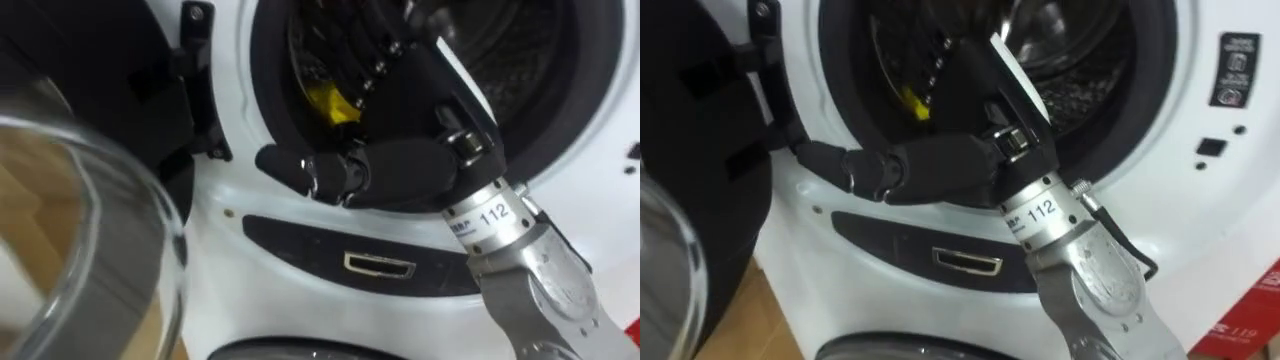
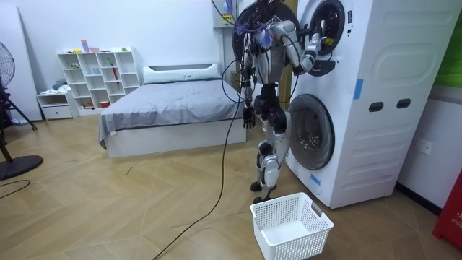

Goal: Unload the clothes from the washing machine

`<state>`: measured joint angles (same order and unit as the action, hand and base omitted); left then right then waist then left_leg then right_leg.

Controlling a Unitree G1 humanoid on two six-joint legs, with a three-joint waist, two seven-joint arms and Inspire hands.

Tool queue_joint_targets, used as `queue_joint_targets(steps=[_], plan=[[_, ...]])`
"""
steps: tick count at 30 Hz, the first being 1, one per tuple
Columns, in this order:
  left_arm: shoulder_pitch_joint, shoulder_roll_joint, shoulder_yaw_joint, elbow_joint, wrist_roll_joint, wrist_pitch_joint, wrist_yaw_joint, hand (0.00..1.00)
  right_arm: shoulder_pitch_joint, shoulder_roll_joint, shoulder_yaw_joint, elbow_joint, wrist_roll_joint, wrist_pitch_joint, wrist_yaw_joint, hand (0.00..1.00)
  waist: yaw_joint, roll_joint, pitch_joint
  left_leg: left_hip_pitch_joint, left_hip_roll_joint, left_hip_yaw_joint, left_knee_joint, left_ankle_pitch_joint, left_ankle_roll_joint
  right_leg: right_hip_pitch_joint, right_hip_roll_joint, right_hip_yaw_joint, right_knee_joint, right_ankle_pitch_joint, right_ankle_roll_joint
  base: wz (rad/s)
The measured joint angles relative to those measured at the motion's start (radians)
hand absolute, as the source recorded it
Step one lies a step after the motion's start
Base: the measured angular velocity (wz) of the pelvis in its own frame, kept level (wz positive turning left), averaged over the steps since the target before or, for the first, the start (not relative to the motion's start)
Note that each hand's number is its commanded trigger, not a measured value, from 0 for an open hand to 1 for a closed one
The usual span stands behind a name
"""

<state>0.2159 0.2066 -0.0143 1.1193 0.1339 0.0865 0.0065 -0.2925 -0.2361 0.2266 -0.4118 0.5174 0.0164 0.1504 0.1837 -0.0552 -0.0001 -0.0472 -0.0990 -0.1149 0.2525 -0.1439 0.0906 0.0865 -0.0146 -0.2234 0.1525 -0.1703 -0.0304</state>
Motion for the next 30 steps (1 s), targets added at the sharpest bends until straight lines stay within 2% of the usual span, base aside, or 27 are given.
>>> queue_joint_targets(steps=[4, 9, 12, 14, 16, 17, 22, 30], plan=[[-0.001, -0.003, 0.001, -0.011, 0.001, 0.0, 0.003, 0.0, -0.011, -0.001, 0.0, -0.004, -0.044, 0.0, -0.023, 0.0, -0.003, -0.006, -0.0012, 0.005, 0.0, -0.001, -0.017, -0.001, -0.001, 0.003, 0.0, -0.001, -0.002, 0.0, -0.002, 0.02], [0.001, -0.003, 0.001, -0.029, 0.003, 0.0, 0.003, 0.0, -0.011, -0.007, 0.0, -0.004, -0.056, 0.007, -0.045, 0.0, -0.014, -0.016, 0.0025, 0.007, -0.001, -0.002, -0.031, -0.002, -0.002, -0.001, -0.001, 0.0, -0.006, -0.001, -0.002, 0.0], [-0.005, -0.003, 0.006, -0.03, 0.006, 0.0, 0.008, 0.0, -0.012, -0.031, -0.001, 0.001, -0.053, 0.007, -0.057, 0.0, -0.015, -0.023, -0.0003, 0.007, -0.001, -0.006, -0.032, -0.007, 0.0, 0.003, 0.0, 0.0, -0.015, -0.001, -0.002, 0.0], [-0.007, -0.003, 0.01, -0.035, 0.006, 0.0, 0.021, 0.0, -0.014, -0.05, -0.001, 0.002, -0.052, 0.009, -0.075, 0.0, -0.013, -0.026, 0.0019, 0.007, -0.001, -0.006, -0.033, -0.01, 0.0, 0.003, 0.001, -0.001, -0.015, -0.001, -0.001, 0.0], [-0.007, -0.003, 0.01, -0.04, 0.007, 0.003, 0.039, 0.0, -0.033, -0.05, 0.001, 0.002, -0.052, 0.016, -0.089, 0.0, -0.014, -0.034, 0.0108, 0.006, 0.0, -0.008, -0.032, -0.014, -0.002, 0.002, 0.002, -0.002, -0.014, -0.002, -0.001, 0.0], [-0.007, -0.004, 0.01, -0.04, 0.007, 0.005, 0.043, 0.0, -0.038, -0.05, 0.002, 0.002, -0.052, 0.021, -0.092, 0.0, -0.014, -0.035, 0.0116, 0.005, 0.001, -0.008, -0.032, -0.015, -0.002, 0.002, 0.002, -0.003, -0.013, -0.002, -0.001, 0.0], [-0.003, -0.013, 0.01, -0.042, 0.016, 0.042, 0.055, 0.0, -0.044, -0.049, 0.003, 0.002, -0.055, 0.056, -0.104, 0.0, -0.013, -0.04, 0.0094, 0.005, 0.001, -0.012, -0.029, -0.021, -0.001, 0.001, 0.002, -0.003, -0.008, -0.003, 0.002, 0.0], [-0.002, -0.02, 0.039, -0.07, 0.036, 0.06, 0.061, 0.0, -0.058, -0.066, 0.002, 0.04, -0.152, 0.077, -0.123, 0.0, -0.017, -0.042, 0.0074, 0.009, 0.0, -0.012, -0.026, -0.021, 0.0, 0.005, -0.001, -0.008, -0.002, -0.004, 0.004, 0.01]])
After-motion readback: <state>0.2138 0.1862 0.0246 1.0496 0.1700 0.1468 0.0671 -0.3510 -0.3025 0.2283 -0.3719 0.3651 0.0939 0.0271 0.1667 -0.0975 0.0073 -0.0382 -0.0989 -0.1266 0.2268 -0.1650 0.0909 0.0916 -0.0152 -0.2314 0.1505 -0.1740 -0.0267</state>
